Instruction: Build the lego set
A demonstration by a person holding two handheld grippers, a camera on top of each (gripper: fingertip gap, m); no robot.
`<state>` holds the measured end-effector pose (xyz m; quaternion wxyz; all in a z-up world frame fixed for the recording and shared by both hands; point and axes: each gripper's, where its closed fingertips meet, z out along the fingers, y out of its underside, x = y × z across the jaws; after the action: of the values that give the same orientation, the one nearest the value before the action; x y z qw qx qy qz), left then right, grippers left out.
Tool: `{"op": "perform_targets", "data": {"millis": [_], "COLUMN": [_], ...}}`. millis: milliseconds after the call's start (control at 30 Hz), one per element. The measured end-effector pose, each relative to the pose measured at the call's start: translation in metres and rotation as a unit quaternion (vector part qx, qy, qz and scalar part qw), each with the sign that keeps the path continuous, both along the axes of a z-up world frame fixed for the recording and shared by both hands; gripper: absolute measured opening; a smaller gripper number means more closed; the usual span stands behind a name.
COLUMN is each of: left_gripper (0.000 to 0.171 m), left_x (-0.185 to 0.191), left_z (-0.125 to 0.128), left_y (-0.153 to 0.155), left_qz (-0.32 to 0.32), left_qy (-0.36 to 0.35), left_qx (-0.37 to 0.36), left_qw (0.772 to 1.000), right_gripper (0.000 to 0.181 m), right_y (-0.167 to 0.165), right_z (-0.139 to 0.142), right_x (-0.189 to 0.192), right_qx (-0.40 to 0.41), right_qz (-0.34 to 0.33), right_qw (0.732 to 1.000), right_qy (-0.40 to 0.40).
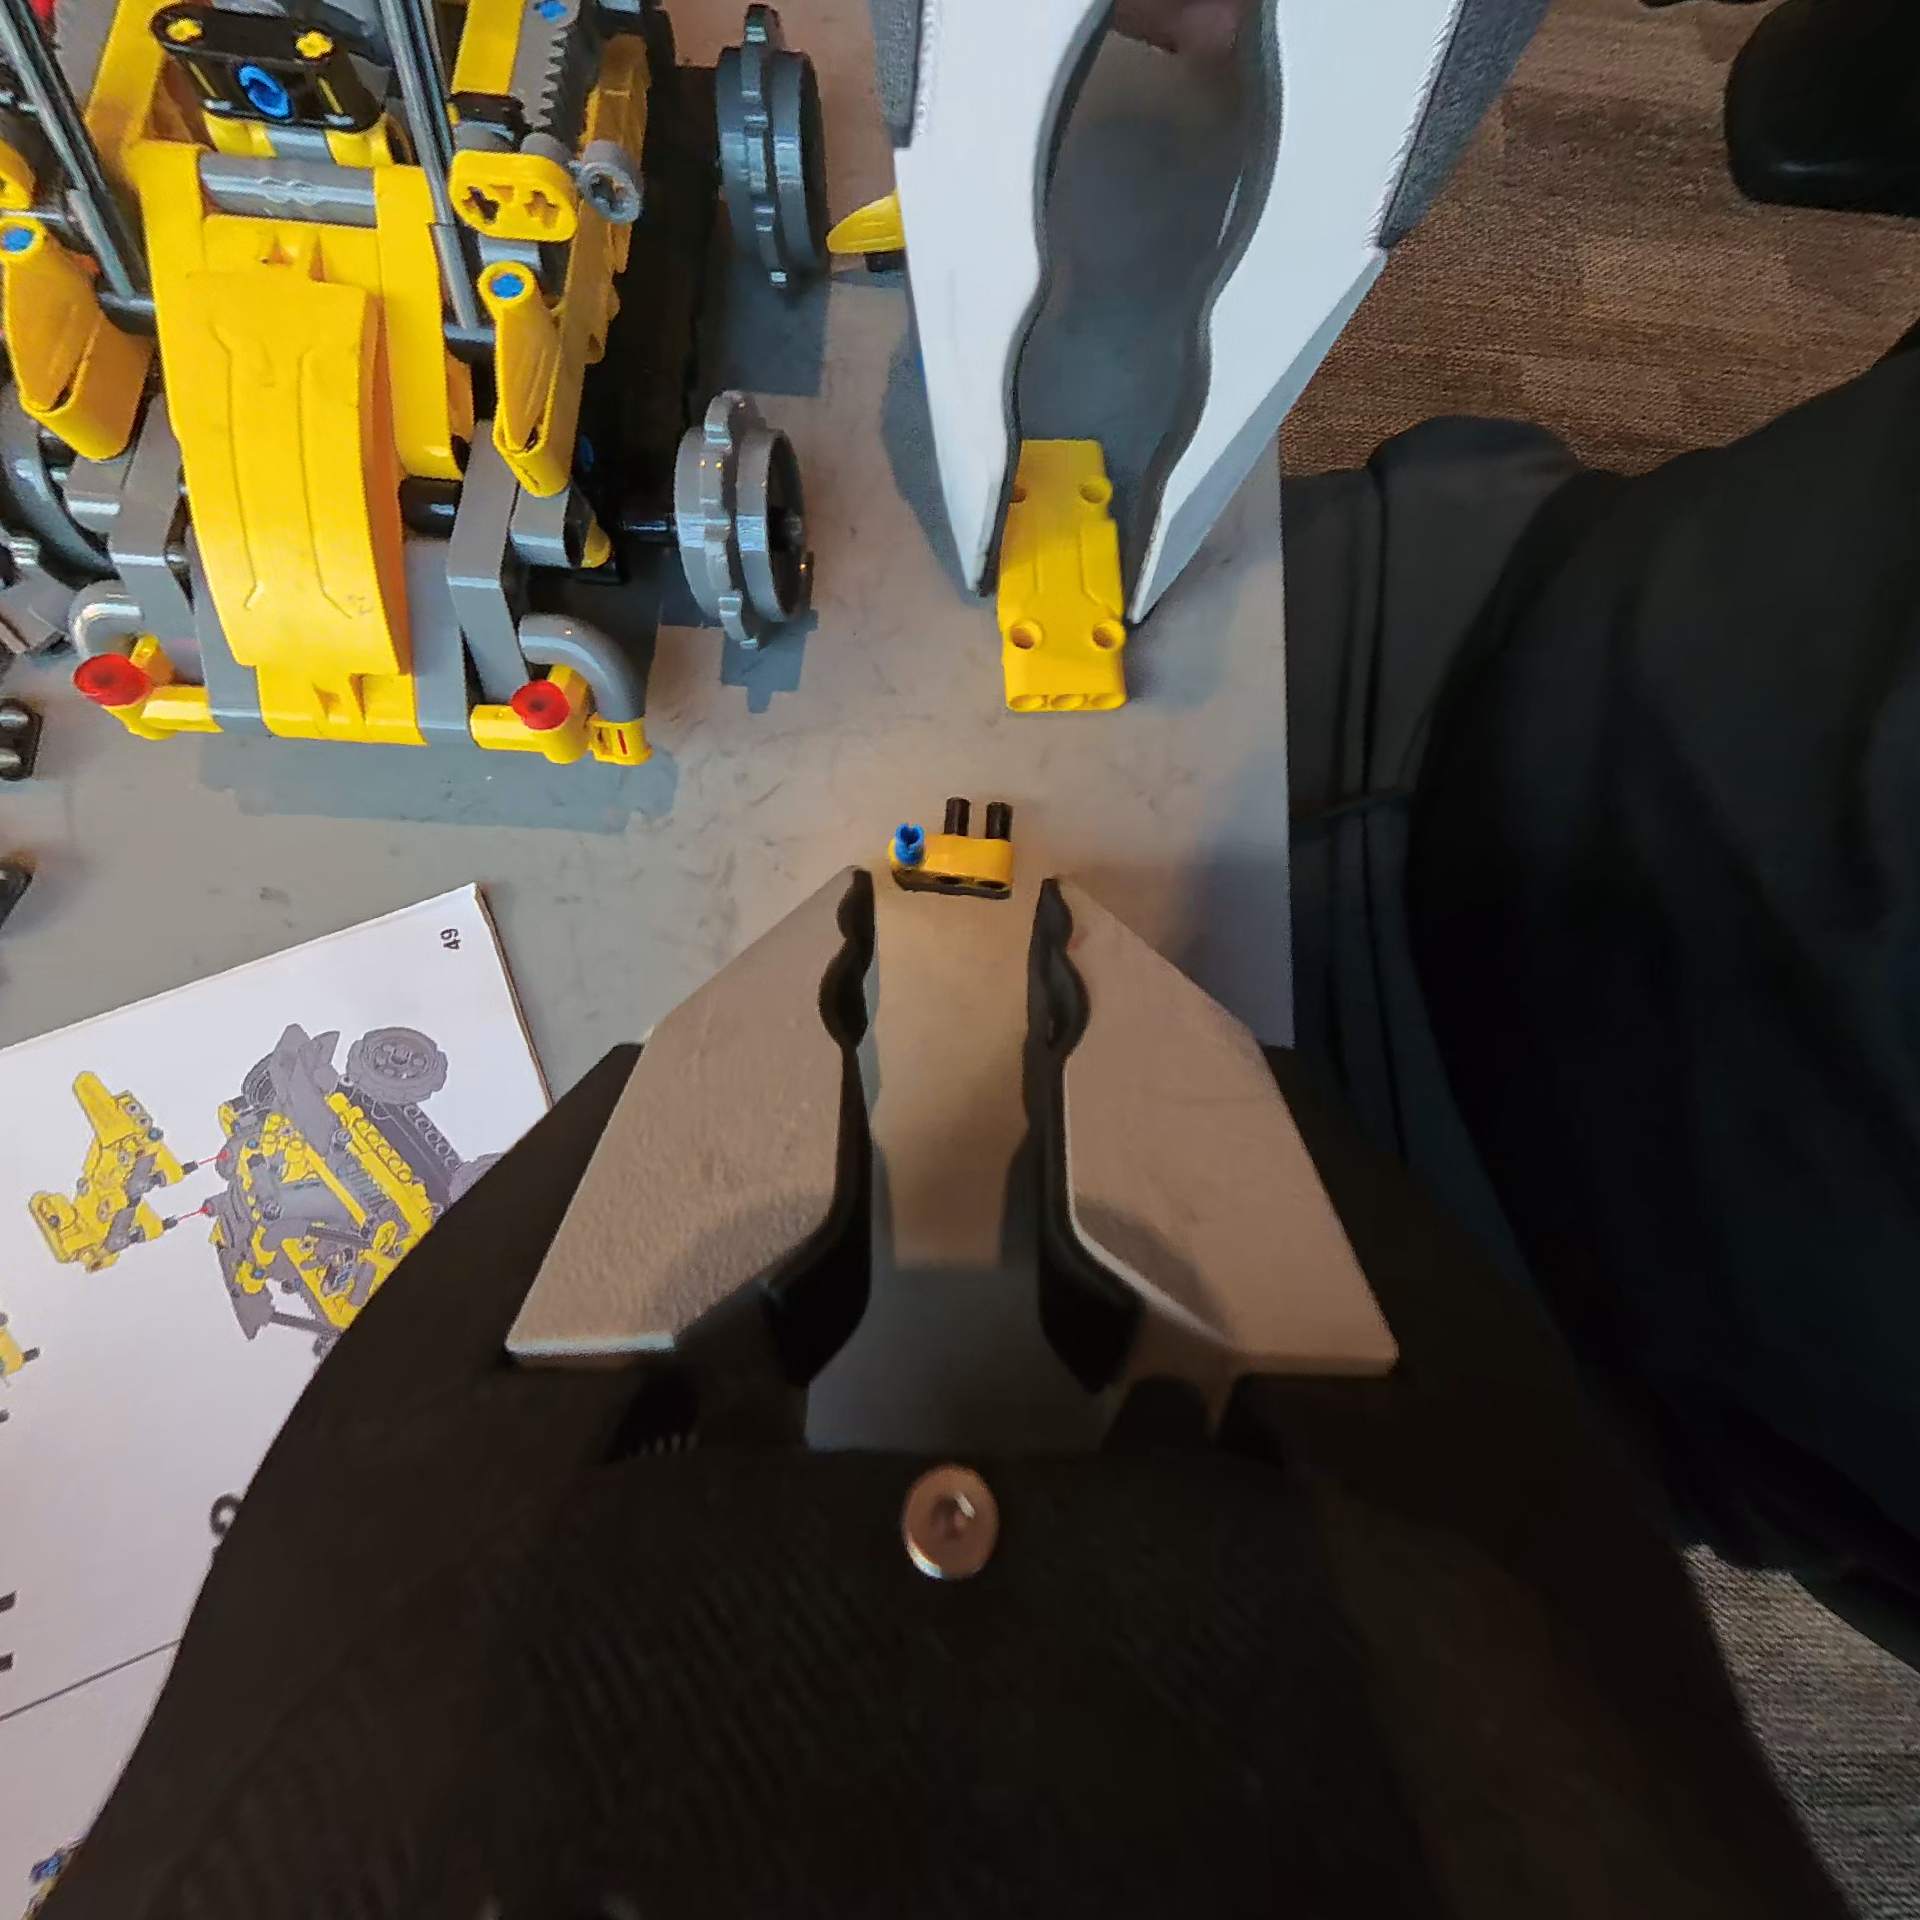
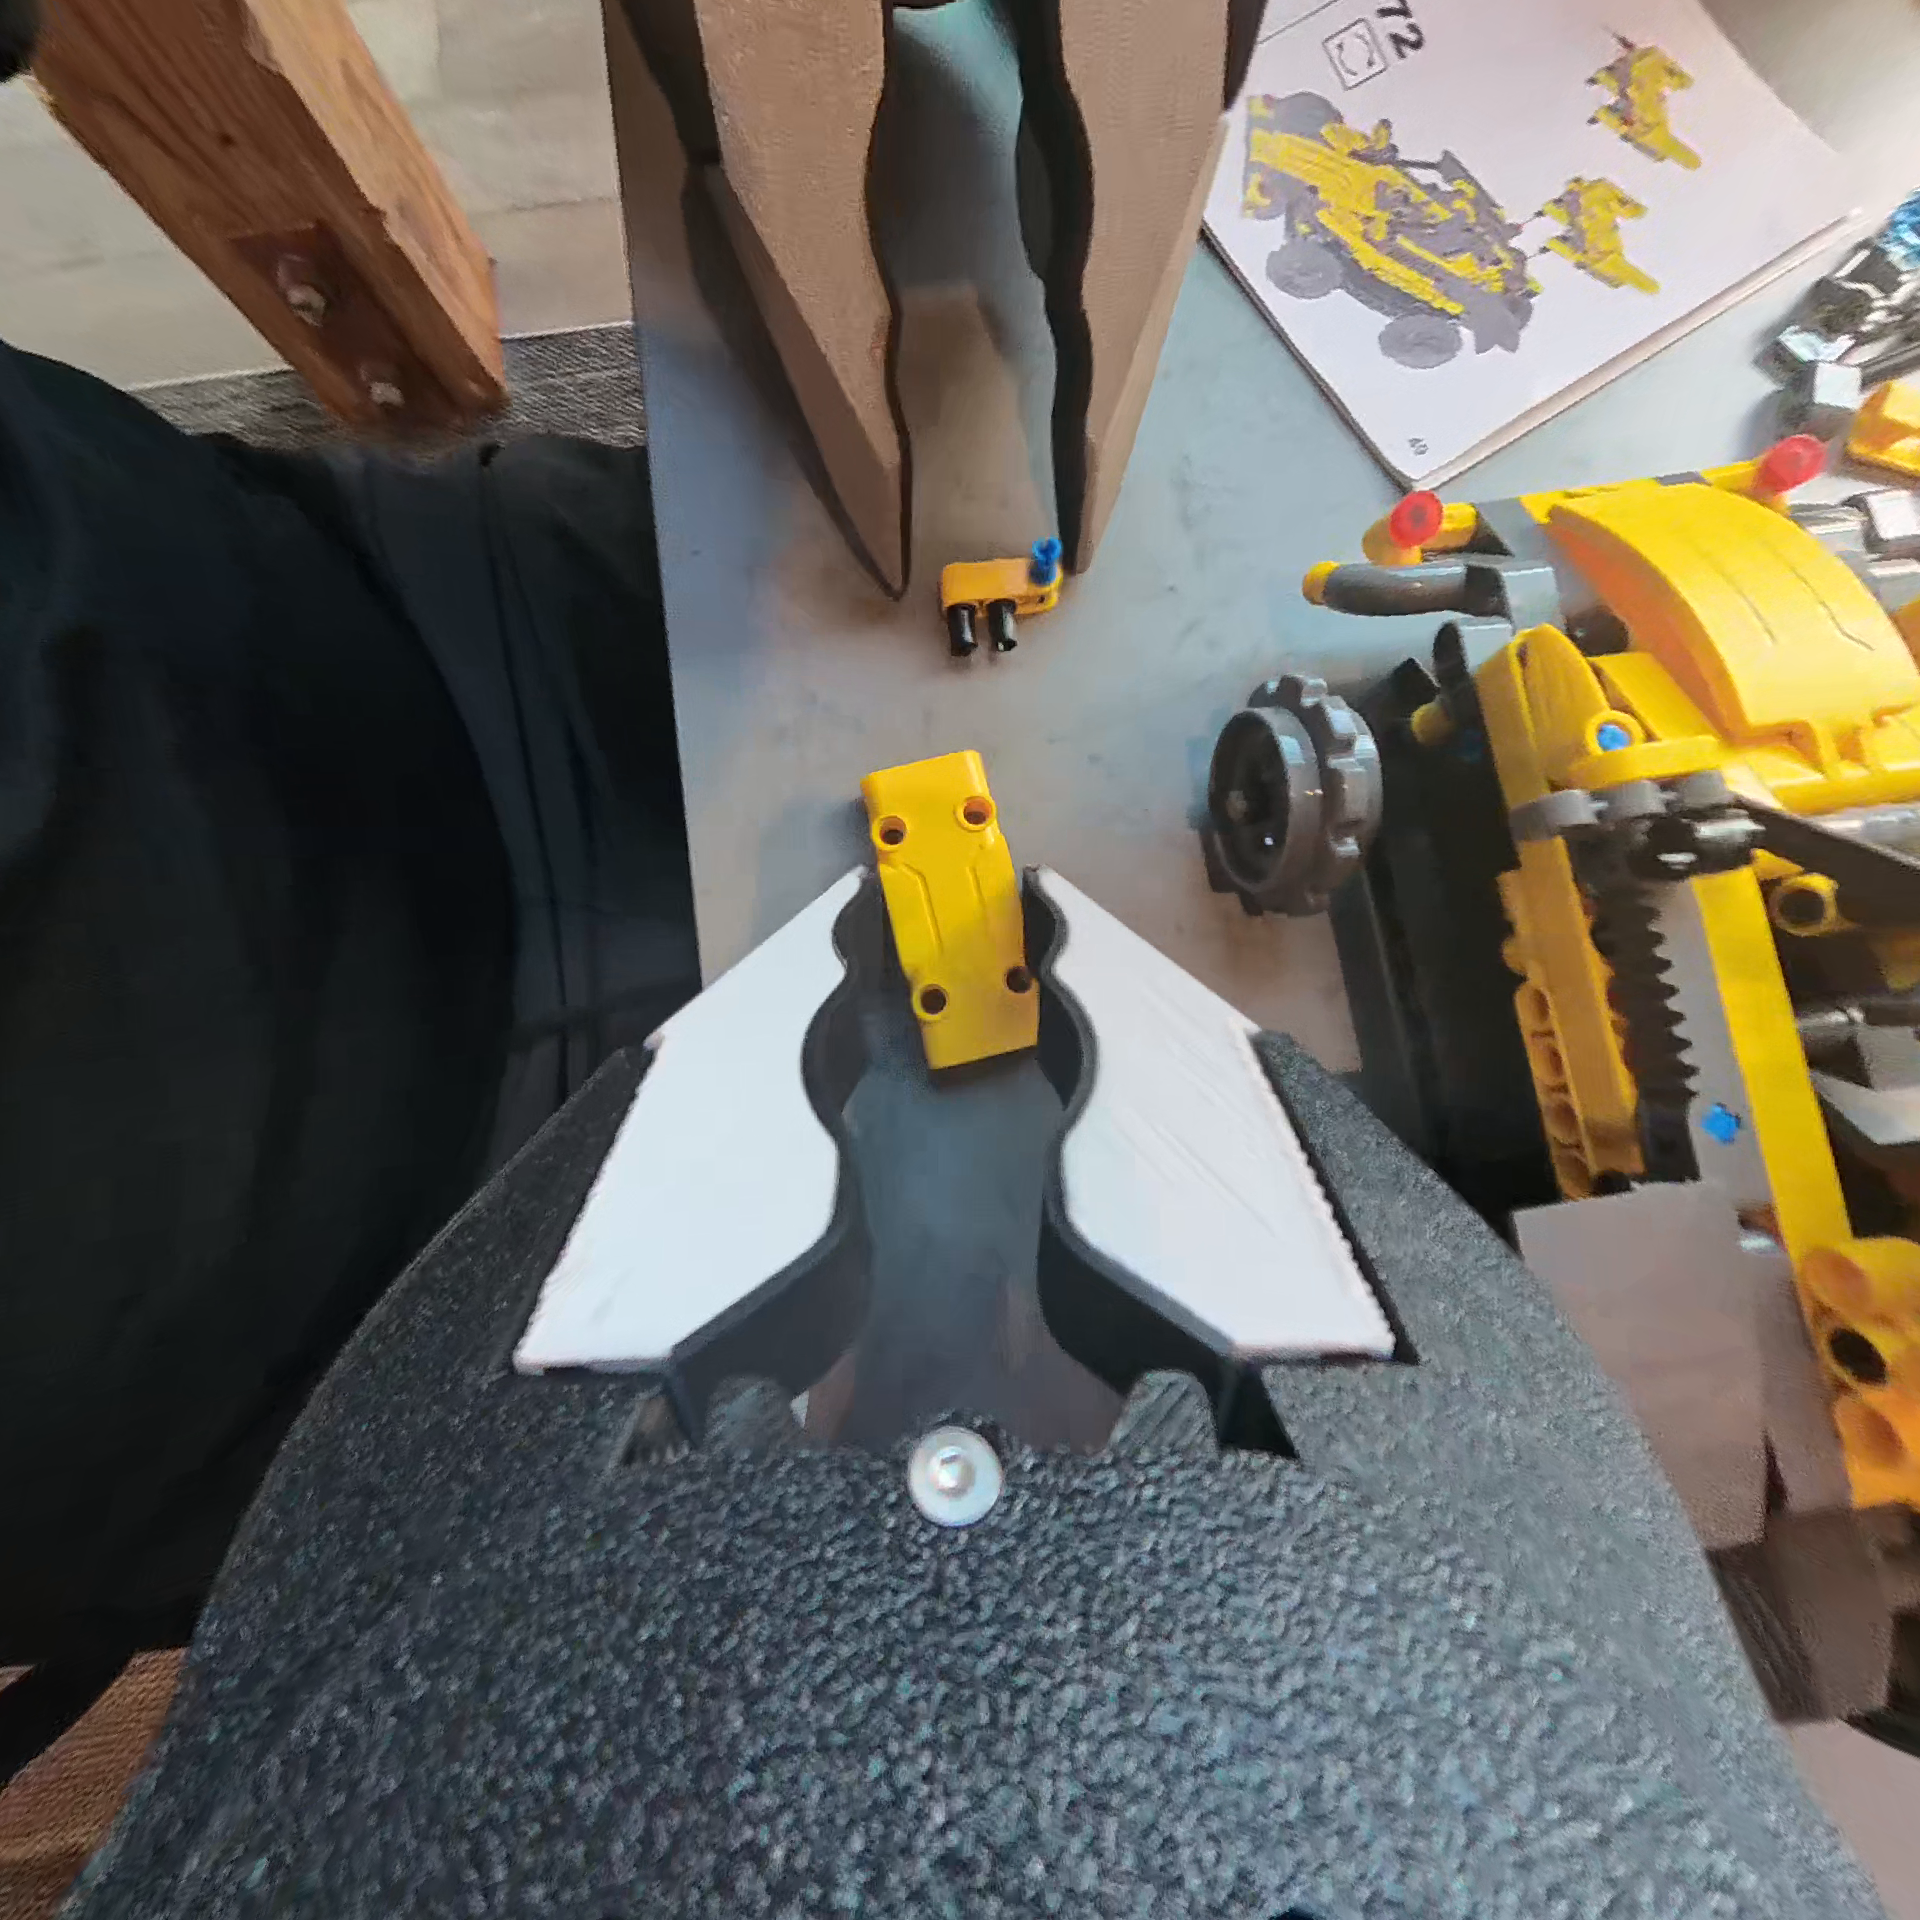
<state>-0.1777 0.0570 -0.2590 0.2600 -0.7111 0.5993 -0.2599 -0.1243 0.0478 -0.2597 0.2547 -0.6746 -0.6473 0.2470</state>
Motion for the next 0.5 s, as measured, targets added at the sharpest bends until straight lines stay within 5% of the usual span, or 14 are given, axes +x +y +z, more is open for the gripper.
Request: {"op": "perform_targets", "data": {"millis": [500], "left_gripper": [0.034], "left_x": [0.0088], "left_z": [-0.0007], "left_y": [0.0019], "left_qz": [-0.013], "left_qy": [-0.006], "left_qx": [0.020], "left_qw": [1.000], "right_gripper": [0.027], "right_y": [-0.0052], "right_z": [-0.0005], "right_x": [-0.0053], "right_qx": [-0.001], "right_qz": [-0.028], "right_qw": [0.999], "right_qy": [0.036]}}
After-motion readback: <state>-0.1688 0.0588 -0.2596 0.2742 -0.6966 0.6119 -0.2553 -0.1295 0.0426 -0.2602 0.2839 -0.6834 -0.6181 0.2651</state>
